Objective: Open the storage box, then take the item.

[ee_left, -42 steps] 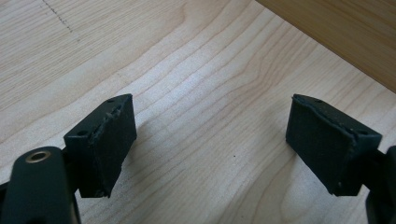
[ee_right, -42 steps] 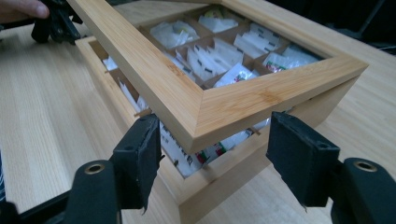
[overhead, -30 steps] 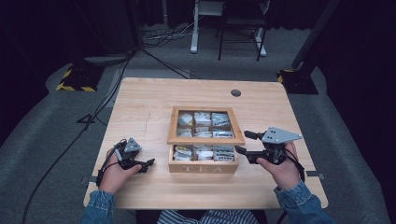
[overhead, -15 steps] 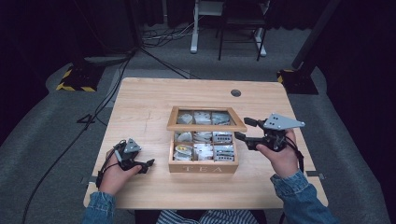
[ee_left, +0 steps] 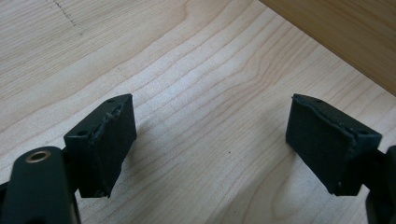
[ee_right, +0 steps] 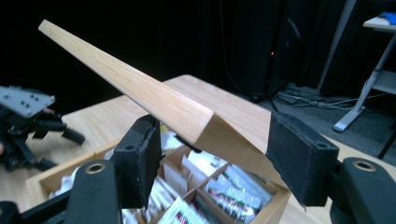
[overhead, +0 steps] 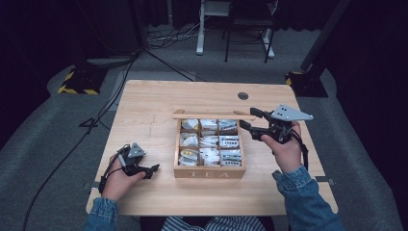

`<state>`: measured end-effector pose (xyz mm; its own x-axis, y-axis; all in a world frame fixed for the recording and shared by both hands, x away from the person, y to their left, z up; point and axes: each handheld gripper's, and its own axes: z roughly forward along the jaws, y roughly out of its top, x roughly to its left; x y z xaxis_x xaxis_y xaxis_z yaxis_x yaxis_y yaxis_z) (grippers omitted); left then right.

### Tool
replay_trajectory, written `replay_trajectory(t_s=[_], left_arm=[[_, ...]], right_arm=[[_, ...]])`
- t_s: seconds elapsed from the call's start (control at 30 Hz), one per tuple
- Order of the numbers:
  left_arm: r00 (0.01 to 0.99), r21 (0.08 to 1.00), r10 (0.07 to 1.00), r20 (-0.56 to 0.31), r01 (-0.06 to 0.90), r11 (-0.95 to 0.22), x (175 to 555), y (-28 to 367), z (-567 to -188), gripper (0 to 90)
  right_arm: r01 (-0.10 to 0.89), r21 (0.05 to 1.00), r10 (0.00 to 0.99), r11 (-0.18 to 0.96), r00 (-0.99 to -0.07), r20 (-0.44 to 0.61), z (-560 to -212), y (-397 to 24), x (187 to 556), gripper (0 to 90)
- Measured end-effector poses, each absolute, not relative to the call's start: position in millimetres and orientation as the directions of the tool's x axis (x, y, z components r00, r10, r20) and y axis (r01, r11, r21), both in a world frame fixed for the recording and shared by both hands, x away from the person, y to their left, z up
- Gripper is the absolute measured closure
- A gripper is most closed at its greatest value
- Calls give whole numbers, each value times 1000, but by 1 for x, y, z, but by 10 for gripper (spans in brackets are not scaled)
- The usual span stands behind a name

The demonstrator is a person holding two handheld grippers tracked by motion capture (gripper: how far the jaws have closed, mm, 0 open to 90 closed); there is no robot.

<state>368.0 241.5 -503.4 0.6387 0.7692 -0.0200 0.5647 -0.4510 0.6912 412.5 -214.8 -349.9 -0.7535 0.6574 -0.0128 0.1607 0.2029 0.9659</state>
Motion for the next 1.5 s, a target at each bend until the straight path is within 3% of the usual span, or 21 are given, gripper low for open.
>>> replay_trajectory(t_s=[0.27, 0.33, 0.47, 0.6, 1.5], left_arm=[[616, 691, 786, -48, 589, -419, 370, 242, -502, 227], [622, 688, 782, -41, 585, -429, 371, 242, -501, 242], [623, 693, 781, -43, 582, -426, 371, 239, -498, 250], [630, 706, 776, -43, 569, -422, 371, 235, -491, 260], [771, 829, 636, -40, 380, -410, 338, 187, -409, 287]], right_arm=[[141, 971, 677, 193, -735, -28, -340, -213, 423, 395], [145, 960, 702, 239, -709, -67, -340, -215, 427, 397], [197, 961, 693, 194, -721, 8, -343, -219, 433, 403], [195, 958, 701, 212, -714, -10, -340, -217, 433, 412], [170, 960, 692, 223, -721, -33, -351, -217, 417, 413]])
